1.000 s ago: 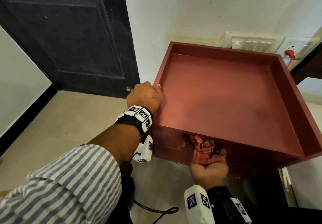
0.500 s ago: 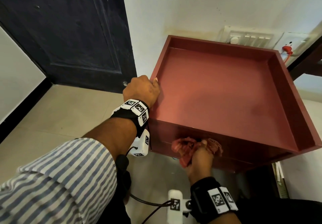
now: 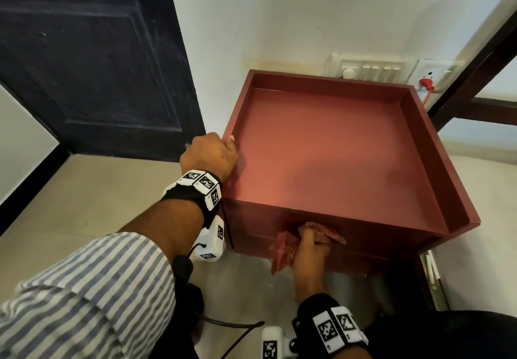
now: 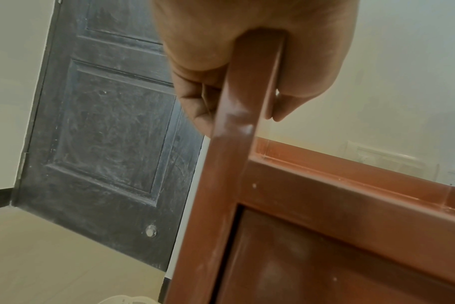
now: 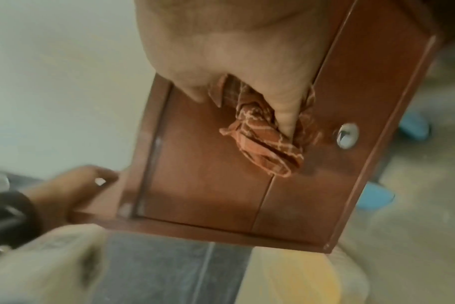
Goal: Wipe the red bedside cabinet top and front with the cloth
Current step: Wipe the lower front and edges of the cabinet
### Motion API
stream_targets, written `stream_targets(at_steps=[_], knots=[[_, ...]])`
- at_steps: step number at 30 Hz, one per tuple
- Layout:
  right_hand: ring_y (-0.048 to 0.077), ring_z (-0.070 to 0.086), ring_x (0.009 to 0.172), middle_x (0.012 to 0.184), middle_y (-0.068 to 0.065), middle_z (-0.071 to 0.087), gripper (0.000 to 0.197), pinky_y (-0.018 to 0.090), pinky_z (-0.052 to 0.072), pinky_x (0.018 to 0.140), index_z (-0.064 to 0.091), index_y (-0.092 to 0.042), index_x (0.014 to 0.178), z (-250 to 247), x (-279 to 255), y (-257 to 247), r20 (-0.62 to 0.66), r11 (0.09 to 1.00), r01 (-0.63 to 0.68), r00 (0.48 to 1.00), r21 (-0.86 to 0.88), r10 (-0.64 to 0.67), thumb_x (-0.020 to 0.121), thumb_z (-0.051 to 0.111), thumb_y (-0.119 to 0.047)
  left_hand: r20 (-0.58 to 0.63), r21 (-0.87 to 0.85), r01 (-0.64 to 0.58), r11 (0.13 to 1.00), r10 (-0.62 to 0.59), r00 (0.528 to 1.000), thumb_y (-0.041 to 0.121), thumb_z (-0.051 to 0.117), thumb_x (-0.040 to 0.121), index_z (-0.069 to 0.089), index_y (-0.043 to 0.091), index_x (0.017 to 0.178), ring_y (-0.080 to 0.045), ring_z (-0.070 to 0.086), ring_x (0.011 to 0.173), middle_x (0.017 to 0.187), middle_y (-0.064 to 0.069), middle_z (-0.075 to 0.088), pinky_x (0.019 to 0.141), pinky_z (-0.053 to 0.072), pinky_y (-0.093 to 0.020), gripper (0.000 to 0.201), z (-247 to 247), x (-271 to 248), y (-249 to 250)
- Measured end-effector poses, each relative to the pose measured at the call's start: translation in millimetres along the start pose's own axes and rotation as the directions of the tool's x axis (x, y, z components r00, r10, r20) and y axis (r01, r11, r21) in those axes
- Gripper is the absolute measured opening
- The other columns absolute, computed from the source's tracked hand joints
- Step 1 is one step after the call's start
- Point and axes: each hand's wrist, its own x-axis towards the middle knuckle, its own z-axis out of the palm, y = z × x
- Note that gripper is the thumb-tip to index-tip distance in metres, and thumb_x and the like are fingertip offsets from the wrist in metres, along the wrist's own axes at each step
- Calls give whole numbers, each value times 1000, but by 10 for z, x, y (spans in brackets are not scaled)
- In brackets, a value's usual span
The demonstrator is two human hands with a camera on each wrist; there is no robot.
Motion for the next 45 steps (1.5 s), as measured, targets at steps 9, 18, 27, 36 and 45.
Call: stream_targets(at_steps=[9,18,27,36,45], knots=[[28,64,102,120,10,61,53,42,52,95,41,-10,127,-72,10,120,-173,965,253,949,-76,-262,91,74,-29,-13,-34,1,999,-1,1000,54,42,99,70,10,103,-39,68,94,103,-15,72,83,53,-44,53,35,22,-25],[40,70,84,97,19,69,55,40,57,69,44,-13,109,-289,119,-57,21,691,425,859,-585,-511,80,82,-42,-20,-39,12,999,-13,1000,56,43,98,71,10,102,-39,68,95,102,-14,71,82,54,-44,54,46,30,-28],[0,62,78,89,-7,68,14,13,48,64,61,-17,98,-335,111,5,-116,903,428,896,-24,-428,92,73,-23,-17,-34,22,999,-22,1000,57,44,98,72,11,103,-37,69,93,100,-12,72,77,50,-39,53,39,29,-30],[19,77,79,105,14,75,65,27,61,57,62,-3,125,-141,216,116,375,722,-360,915,591,149,86,62,-55,-35,-12,10,1000,-10,999,57,42,98,72,11,102,-36,68,91,99,-12,71,76,49,-40,55,50,49,-33],[24,72,101,119,11,72,75,38,63,82,63,-11,124,-125,302,382,132,864,-40,991,502,-31,78,68,-70,-35,4,6,1000,-6,999,56,43,100,71,10,105,-34,68,91,100,-12,71,71,44,-36,54,62,51,-35]])
